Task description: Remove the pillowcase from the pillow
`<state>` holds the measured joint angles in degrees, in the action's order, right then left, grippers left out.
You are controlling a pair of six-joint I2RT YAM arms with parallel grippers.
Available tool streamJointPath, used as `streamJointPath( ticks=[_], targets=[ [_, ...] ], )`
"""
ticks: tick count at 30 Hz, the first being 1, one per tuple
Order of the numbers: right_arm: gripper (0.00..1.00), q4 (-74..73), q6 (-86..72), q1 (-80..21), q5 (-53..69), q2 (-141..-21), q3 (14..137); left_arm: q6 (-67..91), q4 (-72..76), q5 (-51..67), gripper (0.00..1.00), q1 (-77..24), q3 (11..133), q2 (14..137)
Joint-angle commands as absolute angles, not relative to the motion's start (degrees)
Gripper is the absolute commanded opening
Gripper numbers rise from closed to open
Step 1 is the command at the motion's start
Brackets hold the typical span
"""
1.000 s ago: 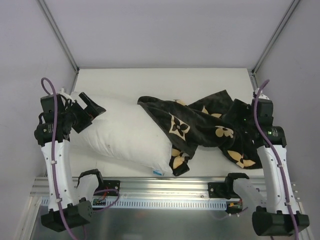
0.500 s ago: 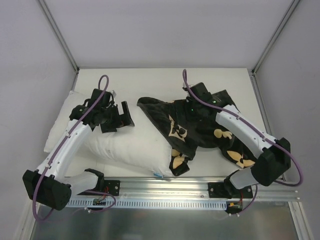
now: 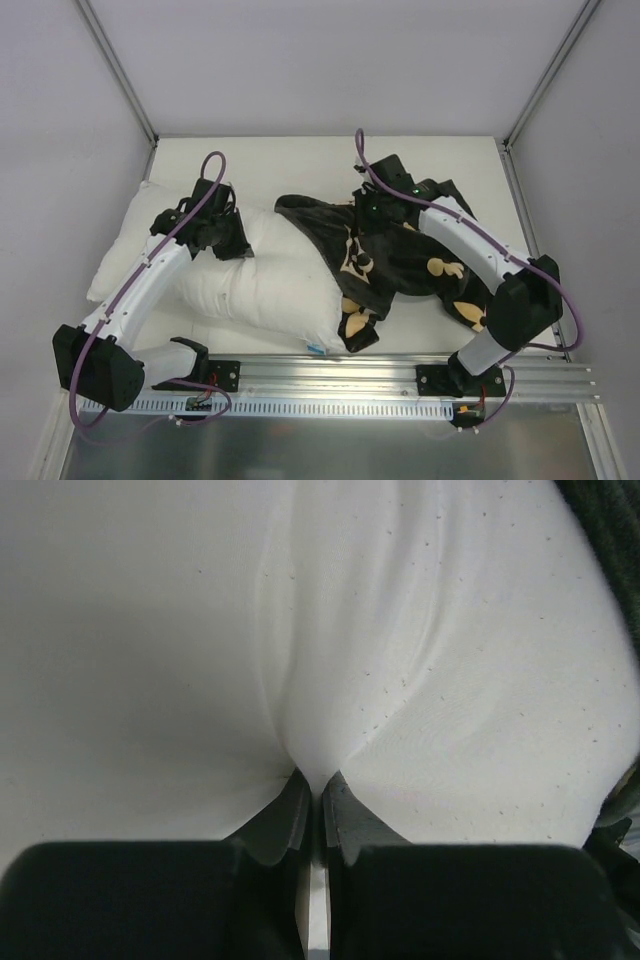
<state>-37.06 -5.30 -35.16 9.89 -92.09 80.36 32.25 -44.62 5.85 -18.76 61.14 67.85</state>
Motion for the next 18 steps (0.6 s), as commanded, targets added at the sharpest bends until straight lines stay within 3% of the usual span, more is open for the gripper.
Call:
streamJointPath(
  ticks=[1,9,18],
  targets=[
    [0.01,-36.47,-8.60,-27.18,5.98,-85.27,77.88,32.08,-44.65,3.95,0.00,-17.94,62.22,66.19],
    [0.01,-36.47,-11.77,-1.54,5.89,-72.26,73.74,28.92,-44.91,12.21,0.00,-5.81,62.66,62.93],
    [0.01,-37.44,-18.10,14.31,1.59,-64.43,83.04,33.47,-45.53,13.54,0.00,-3.60,79.26,68.55]
  ],
)
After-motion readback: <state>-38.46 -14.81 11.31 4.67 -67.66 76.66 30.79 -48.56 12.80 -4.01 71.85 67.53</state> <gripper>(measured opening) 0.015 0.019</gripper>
